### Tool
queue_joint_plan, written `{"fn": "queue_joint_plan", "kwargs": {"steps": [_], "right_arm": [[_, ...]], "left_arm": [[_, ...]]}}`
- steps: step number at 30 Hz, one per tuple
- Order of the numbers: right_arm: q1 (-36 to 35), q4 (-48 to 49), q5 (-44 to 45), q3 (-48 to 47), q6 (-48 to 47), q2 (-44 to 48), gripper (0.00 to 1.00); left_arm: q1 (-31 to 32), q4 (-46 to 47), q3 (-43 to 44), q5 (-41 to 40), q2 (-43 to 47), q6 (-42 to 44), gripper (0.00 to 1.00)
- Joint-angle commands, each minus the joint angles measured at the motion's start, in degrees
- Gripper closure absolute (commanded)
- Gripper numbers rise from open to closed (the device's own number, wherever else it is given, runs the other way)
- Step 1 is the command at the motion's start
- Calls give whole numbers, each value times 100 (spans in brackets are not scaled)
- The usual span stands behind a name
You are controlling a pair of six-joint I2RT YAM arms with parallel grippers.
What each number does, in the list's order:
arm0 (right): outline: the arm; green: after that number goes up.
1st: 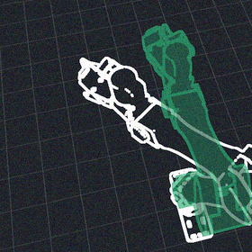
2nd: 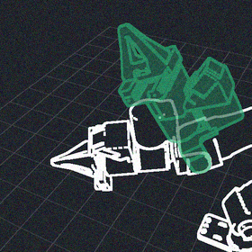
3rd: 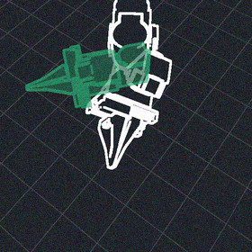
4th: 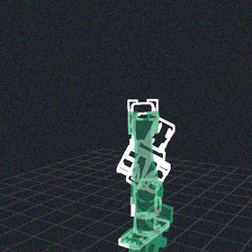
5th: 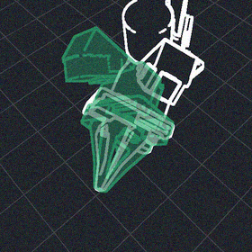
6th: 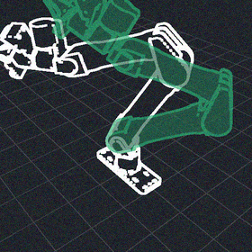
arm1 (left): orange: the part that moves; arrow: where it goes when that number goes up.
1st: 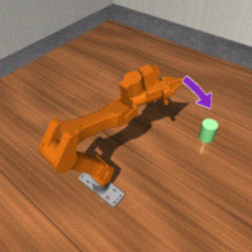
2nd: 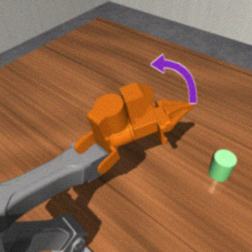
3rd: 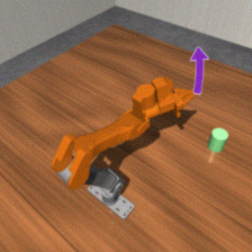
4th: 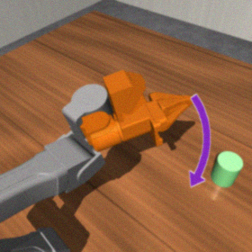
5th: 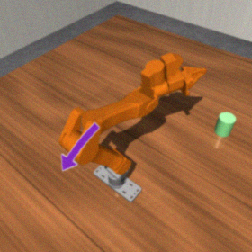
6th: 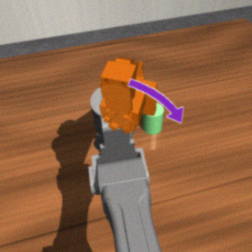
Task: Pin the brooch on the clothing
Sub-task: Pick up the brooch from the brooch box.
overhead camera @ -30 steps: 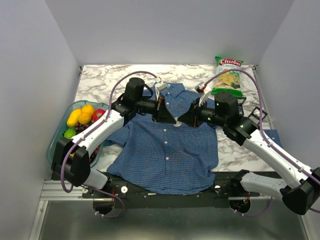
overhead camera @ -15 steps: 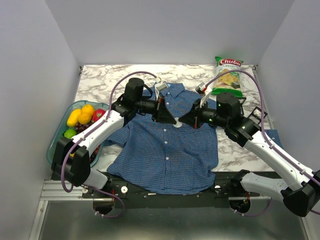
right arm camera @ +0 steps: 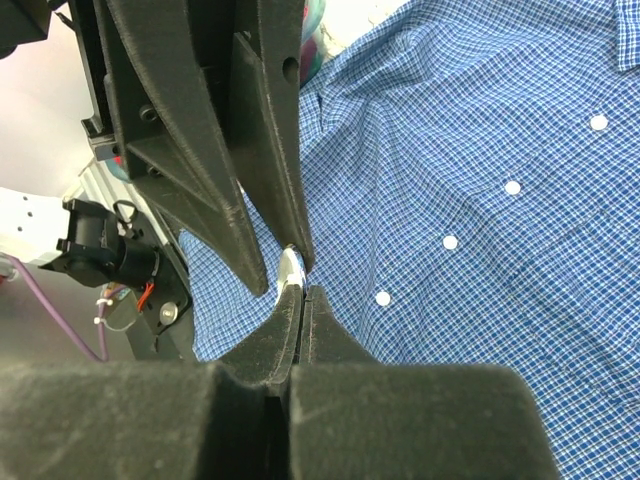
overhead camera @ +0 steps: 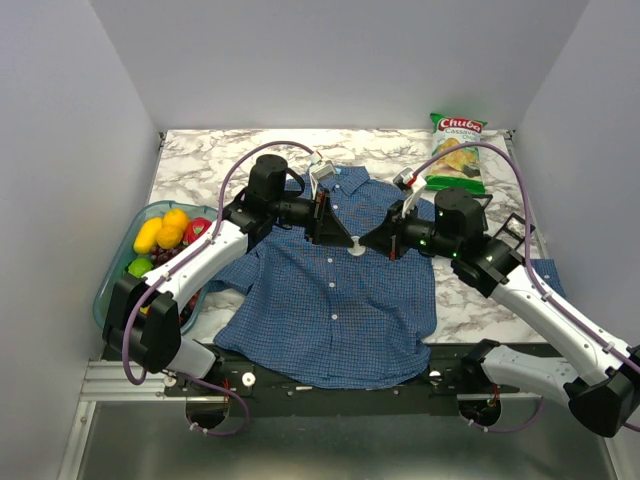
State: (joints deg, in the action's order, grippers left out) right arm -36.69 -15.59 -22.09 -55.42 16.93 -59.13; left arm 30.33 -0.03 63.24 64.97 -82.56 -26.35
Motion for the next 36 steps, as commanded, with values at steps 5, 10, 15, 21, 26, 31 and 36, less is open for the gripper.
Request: {"fn": "queue_joint_plan", "kwargs": {"steps": [5,10,15,21,26,31,36], "right_arm": [[4,-146,117,14,-40,69,99],[4,-146,222,66,-58,77,99],[12,-146,127,49,12,-10,94],[4,-146,-164,-22,12,-204,75],[4,-75,-191,14,39,-230,67],[4,4,-287,40,56,-230,60],[4,56,-357,66,56,-265,59]], "left_arm": [[0,153,-14,165,12,-46,85],[0,205,-31,200,30,-46,100],[0,214,-58,165,30,-55,100],[0,223,-66,112,-41,-116,100],[-9,241,-75,86,-32,-134,100],[0,232,-75,60,-76,-160,100],[-1,232,-75,42,-84,-169,100]]}}
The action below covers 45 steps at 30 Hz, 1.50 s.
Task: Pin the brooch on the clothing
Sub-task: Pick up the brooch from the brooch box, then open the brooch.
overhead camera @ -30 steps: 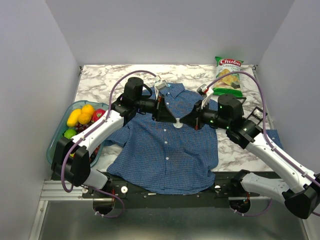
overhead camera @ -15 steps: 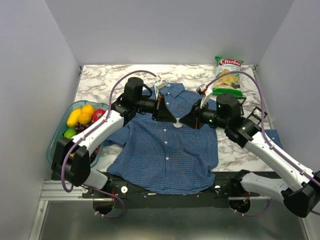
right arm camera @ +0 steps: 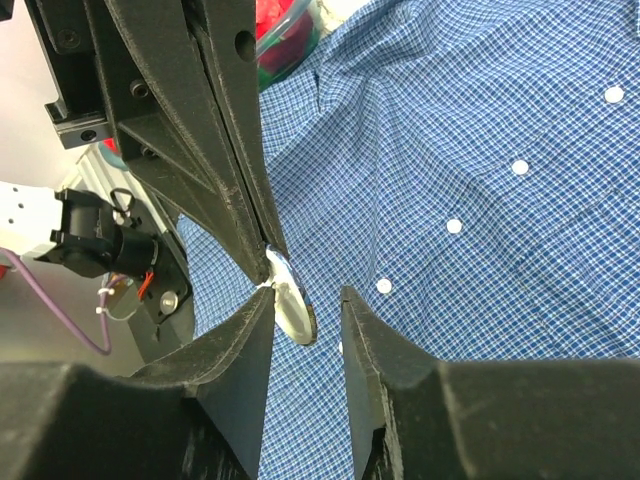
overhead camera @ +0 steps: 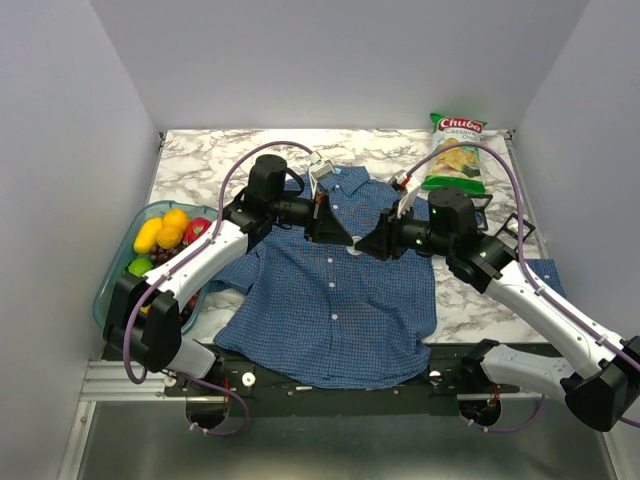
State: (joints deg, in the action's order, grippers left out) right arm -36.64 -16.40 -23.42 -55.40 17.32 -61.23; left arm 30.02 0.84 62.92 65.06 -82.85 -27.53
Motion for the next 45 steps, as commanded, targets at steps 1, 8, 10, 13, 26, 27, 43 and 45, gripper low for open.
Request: {"fn": "queue_joint_plan", "kwargs": {"steps": [1,8,10,13,26,27,43,45], "right_arm": [[-1,155,-251,73,26,-55,59],[-1,199,-304,82,35,-29,58],[-1,208,-304,90,26,-12,58],[-1,190,-312,99,34,-3,58],[-1,260,-374,46,61,-126,54],[-1,269,-374,46,70,-135,53],[8,225,-242,90,26,-108,67],[-1,225,-233,90,34,-126,68]], "left_arm": [[30,144,-42,25,-65,-60,100],[30,109,-34,-28,-91,-51,100],[30,30,-16,-72,-117,-25,100],[30,-31,1,-133,-144,-7,100],[30,-75,28,-195,-144,72,100],[30,-75,28,-204,-144,72,100],[30,-75,28,-230,-126,72,100],[30,-75,28,-204,-126,72,100]]}}
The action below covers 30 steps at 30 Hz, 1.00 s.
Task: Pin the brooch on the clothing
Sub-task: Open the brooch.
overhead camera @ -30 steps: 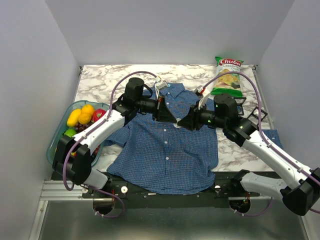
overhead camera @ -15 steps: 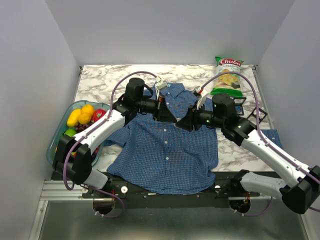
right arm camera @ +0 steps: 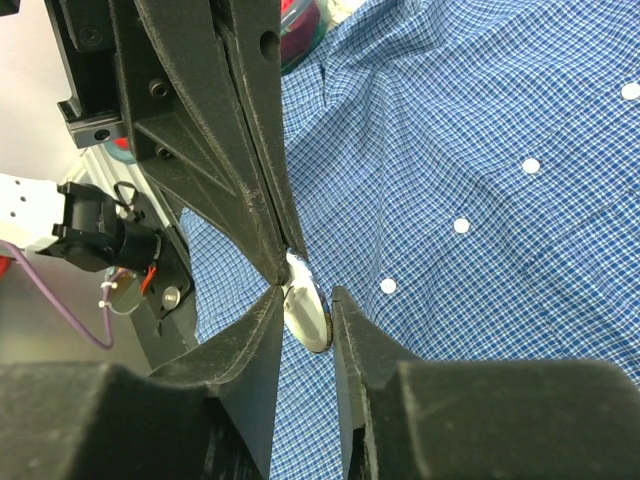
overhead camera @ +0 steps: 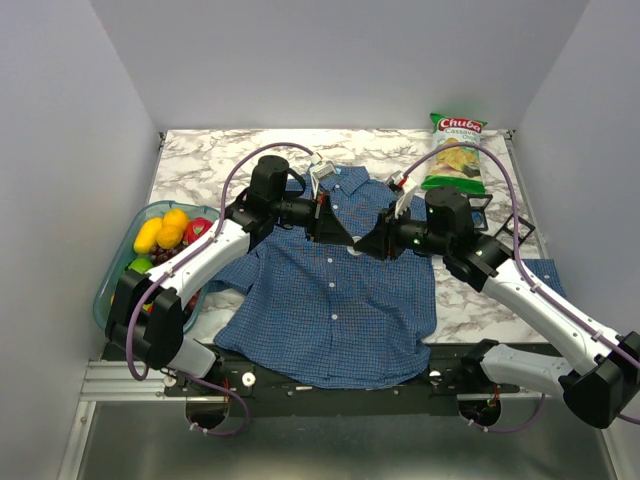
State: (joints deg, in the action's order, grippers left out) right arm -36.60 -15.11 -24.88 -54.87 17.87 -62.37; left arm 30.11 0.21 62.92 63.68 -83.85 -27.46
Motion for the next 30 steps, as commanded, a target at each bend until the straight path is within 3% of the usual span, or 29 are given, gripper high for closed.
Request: {"fn": "queue_joint_plan", "kwargs": {"steps": [1,23,30], "right_arm": [[-5,96,-69,47,-12,-12,68],[-5,-194,379,-24,-20,-223,76],[4,-273,405,-50,-12,14,56]], "left_arm": [[21,-12,28,-66,-26,66,100],[57,260,-69,22,106,-93,100],[57,-397,107,-207,-17,372,100]]}}
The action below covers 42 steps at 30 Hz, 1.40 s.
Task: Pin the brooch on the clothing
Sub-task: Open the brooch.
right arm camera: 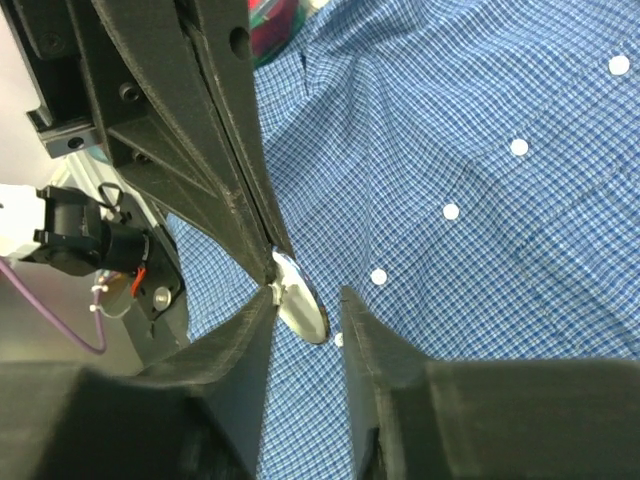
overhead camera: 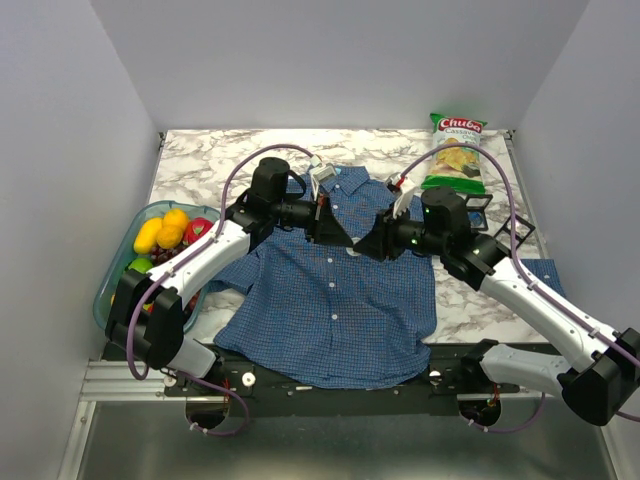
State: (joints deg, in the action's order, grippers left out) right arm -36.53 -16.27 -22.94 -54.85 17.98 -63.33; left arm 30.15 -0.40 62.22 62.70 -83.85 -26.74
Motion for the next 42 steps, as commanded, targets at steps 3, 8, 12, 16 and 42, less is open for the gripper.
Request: {"fn": "queue_joint_plan", "kwargs": {"steps": [3,8,12,16,42], "right_arm": [[-12,-244,237,-113,-31,286,44],[-12,-403,351,-219,-198,506,37],[-20,-552,325,-272,-277,462,37],[-3,-544,132,-298,-304,366,38],[-12,-465,-580,-202,-286,181,68]], "left_arm": [[52,-443,212,-117,-26,380,100],[52,-425,212,-47,-8,407,100],[70,-251,168,198,27,336,100],[175,-135,142,410,88,336,100],[307,-311,177,349,185,591,100]]}}
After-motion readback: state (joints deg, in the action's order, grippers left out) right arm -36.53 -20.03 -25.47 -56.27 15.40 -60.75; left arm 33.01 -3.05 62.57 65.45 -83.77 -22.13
